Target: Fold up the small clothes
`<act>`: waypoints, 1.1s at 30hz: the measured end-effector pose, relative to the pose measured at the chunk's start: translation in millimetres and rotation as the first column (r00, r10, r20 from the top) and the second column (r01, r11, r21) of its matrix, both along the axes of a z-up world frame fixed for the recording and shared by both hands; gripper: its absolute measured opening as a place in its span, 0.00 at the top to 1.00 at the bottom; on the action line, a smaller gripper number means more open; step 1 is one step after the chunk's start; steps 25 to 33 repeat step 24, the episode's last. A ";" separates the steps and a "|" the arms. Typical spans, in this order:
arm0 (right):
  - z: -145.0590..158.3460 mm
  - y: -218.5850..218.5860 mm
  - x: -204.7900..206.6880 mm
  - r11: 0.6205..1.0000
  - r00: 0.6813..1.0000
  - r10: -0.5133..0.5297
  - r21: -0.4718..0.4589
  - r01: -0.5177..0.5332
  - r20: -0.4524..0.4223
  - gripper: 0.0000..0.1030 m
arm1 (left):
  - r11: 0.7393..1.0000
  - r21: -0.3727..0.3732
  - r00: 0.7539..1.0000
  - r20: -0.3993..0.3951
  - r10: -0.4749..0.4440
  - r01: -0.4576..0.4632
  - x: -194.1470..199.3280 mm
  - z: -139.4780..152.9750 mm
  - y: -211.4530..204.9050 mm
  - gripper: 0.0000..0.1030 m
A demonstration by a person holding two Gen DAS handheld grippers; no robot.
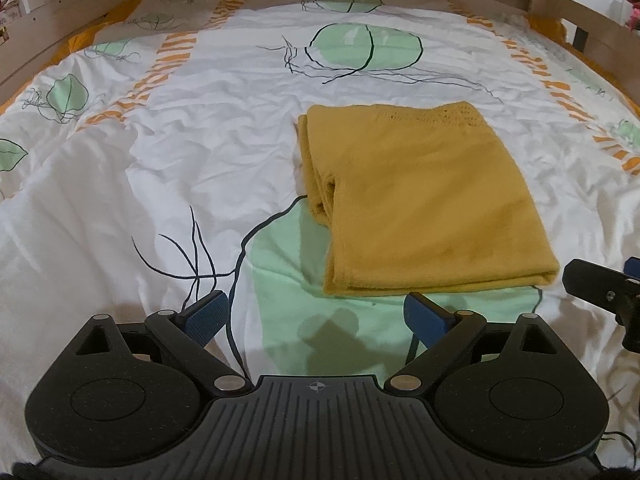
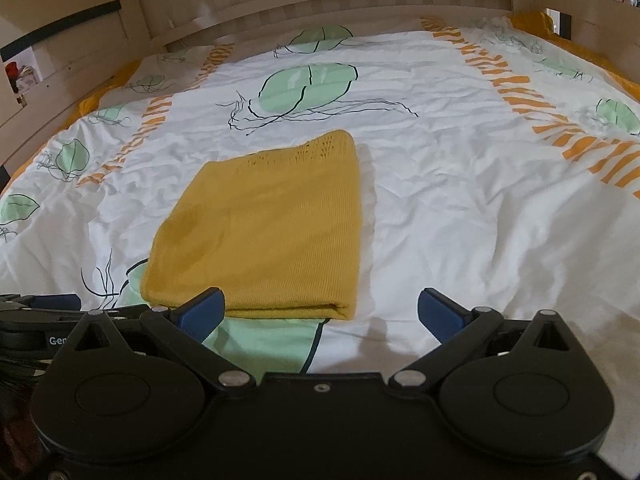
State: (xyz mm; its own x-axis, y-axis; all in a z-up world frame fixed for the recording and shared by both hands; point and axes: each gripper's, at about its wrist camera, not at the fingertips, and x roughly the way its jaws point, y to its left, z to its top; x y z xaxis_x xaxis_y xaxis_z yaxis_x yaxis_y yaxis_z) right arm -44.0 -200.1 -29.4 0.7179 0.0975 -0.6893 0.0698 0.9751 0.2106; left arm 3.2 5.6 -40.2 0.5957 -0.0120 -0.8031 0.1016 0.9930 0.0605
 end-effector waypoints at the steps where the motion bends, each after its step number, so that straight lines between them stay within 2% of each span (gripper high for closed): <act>1: -0.2 -0.2 0.3 1.000 1.000 0.000 0.001 0.000 -0.001 0.01 | 1.000 0.001 1.000 -0.001 0.000 0.000 0.4 -0.2 -0.2 0.08; 33: -6.1 4.0 10.6 1.000 1.000 0.011 0.017 -0.010 -0.026 0.01 | 1.000 -0.004 1.000 -0.019 -0.003 0.003 7.9 -7.4 2.5 0.08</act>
